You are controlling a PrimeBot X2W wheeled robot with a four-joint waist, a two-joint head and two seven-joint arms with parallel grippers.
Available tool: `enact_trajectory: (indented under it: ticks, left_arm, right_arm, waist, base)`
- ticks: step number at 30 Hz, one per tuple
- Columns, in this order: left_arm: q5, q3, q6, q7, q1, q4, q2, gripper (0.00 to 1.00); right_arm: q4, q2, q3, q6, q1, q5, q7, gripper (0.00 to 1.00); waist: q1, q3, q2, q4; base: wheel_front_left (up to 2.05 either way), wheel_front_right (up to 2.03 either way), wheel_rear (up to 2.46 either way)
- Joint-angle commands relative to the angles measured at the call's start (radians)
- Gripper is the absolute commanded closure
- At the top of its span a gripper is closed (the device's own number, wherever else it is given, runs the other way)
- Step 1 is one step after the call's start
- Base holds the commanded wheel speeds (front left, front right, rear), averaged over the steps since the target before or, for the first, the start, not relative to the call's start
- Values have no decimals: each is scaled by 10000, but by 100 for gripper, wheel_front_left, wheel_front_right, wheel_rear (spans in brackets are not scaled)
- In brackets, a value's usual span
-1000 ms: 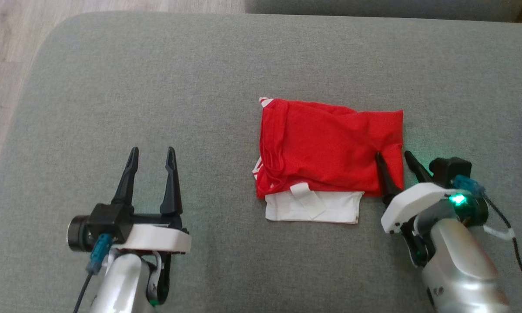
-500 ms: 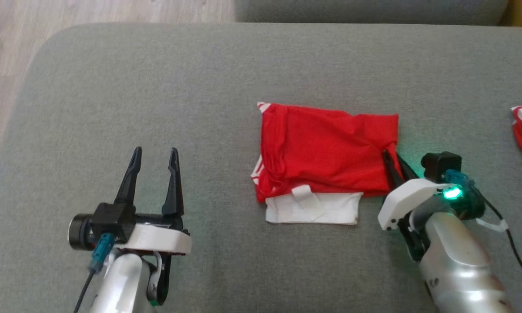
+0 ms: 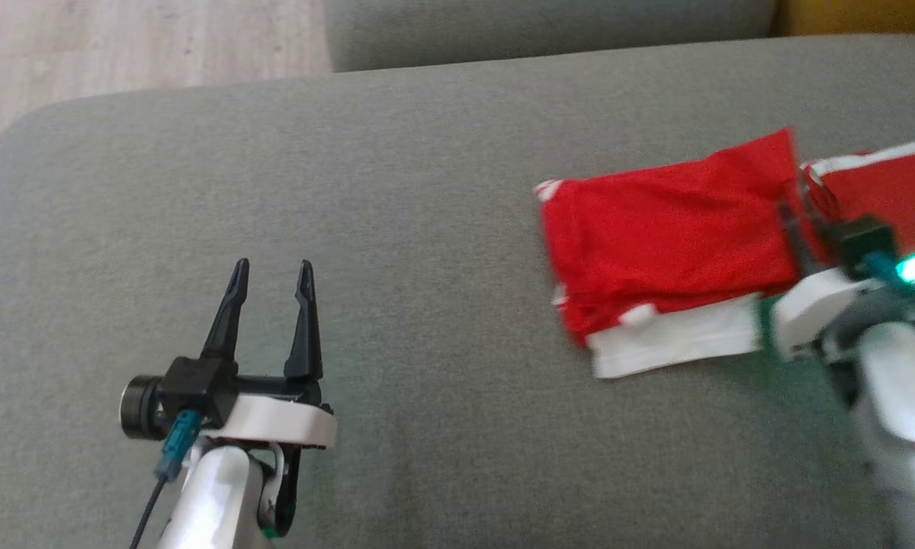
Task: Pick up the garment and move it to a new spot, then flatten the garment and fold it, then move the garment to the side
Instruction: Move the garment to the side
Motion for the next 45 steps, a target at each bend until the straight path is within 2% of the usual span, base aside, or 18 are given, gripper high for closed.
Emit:
enact_trajectory:
  ticks: [1,9,15,20,32,33,34,35,42,45]
  left_arm:
    - [81,328,-6,-95,-241,-356,37,0]
    - [136,399,-66,-95,-495,-420,37,0]
    - [149,355,-117,-95,-786,-431,37,0]
    - [224,461,-169,-95,-944,-422,37,0]
    - [357,718,-263,-95,-987,-411,37,0]
    - [357,725,-263,-95,-978,-395,37,0]
    - [352,723,-265,-95,-972,-373,37,0]
    - [338,714,-267,-95,-968,-353,37,0]
    - [219,691,-242,-95,-858,-300,37,0]
    - [166,729,-223,-95,-775,-304,37,0]
  right_arm:
    - [-556,-565,305,35,-194,-130,174,100]
    - [-1593,-3328,433,35,-429,205,1238,100]
    - [-1071,-4903,64,35,-763,186,1582,100]
    - [-583,-5068,-411,35,-994,142,1547,100]
    - [-474,-4573,-1041,35,-1055,-223,1424,100]
    - [-537,-4506,-1119,35,-1059,-260,1391,76]
    - [-608,-4437,-1193,35,-1056,-308,1358,22]
    - [-654,-4339,-1295,35,-1057,-323,1369,0]
    - [-1475,-3665,-1379,35,-1048,-410,1363,0]
    - [-2182,-3114,-1312,35,-1104,-248,1384,0]
  waist:
    - [0,115,0,-235]
    - [0,723,0,-569]
    - [0,1281,0,-515]
    - [0,1596,0,-459]
    - [0,1791,0,-499]
    - [0,1765,0,-515]
    - [0,1733,0,-527]
    - [0,1680,0,-541]
    - [0,1164,0,-568]
    - [0,887,0,-541]
  base:
    - [0,0,0]
    - [0,0,0]
    - [0,0,0]
    - [0,0,0]
    - [0,0,0]
    - [0,0,0]
    - [0,0,0]
    - [0,0,0]
    - [0,0,0]
    - [0,0,0]
